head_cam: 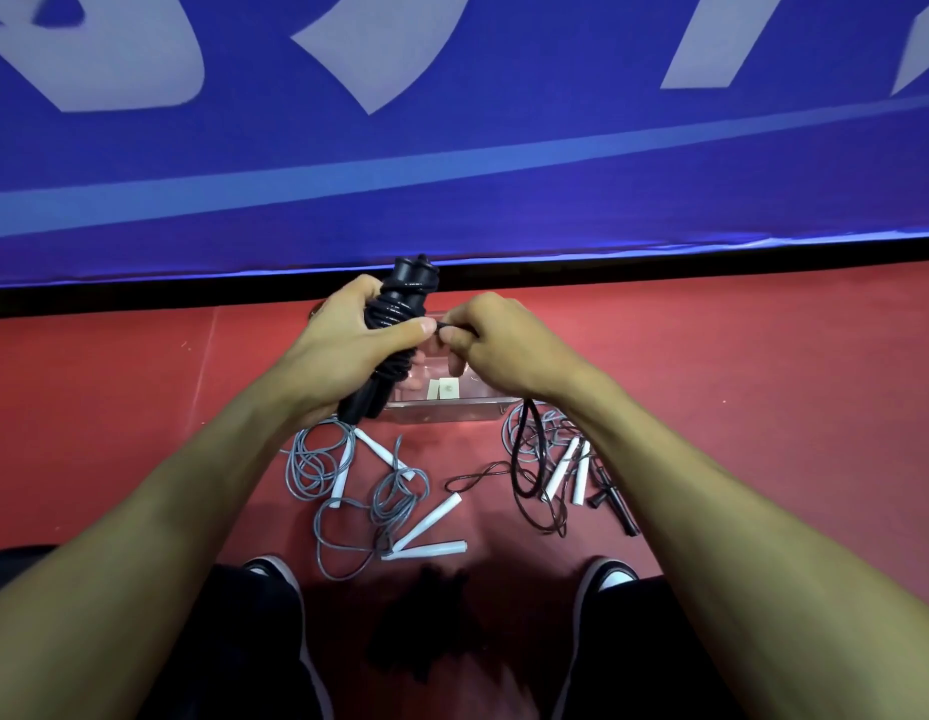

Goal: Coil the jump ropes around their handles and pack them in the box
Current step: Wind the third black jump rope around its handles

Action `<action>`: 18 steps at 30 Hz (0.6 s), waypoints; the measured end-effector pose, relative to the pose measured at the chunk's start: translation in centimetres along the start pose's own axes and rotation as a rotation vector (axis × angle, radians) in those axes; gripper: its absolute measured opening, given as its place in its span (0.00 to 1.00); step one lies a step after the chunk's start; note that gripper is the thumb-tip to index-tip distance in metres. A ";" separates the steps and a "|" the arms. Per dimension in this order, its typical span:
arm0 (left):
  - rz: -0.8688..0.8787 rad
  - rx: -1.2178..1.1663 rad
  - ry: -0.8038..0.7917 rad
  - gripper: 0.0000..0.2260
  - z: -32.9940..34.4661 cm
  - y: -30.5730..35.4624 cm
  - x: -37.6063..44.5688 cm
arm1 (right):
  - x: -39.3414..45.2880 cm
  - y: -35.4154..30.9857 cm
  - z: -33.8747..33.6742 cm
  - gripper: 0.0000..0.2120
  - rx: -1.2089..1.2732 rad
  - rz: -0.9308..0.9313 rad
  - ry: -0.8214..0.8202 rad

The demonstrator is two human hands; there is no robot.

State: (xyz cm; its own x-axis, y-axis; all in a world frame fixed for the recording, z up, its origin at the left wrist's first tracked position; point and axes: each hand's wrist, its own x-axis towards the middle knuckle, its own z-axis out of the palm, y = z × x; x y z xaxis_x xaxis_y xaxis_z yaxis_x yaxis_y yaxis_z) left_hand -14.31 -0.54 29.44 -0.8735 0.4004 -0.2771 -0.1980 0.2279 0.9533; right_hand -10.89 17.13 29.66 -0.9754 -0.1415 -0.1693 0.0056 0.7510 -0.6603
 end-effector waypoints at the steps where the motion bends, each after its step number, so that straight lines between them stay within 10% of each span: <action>1: 0.004 0.020 0.018 0.17 0.1 -0.1 0.1 | 0.1 0.3 0.0 0.13 -0.015 0.018 0.032; 6: 0.054 0.011 0.134 0.15 0.1 -0.4 0.6 | 0.4 0.7 0.1 0.15 0.021 0.048 0.154; 12: -0.063 -0.416 -0.164 0.16 -0.1 -0.1 0.4 | 0.4 0.7 0.2 0.17 0.005 0.033 0.119; 18: -0.009 -0.171 -0.096 0.14 0.1 -0.3 0.1 | 0.2 0.2 0.7 0.12 -0.041 -0.015 0.076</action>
State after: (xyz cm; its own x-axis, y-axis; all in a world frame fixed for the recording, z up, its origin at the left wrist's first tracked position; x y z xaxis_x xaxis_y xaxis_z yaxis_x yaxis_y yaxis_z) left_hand -14.35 -0.47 29.13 -0.8265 0.4836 -0.2883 -0.2857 0.0809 0.9549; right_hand -10.96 16.78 29.00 -0.9892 -0.1045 -0.1029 -0.0162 0.7751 -0.6317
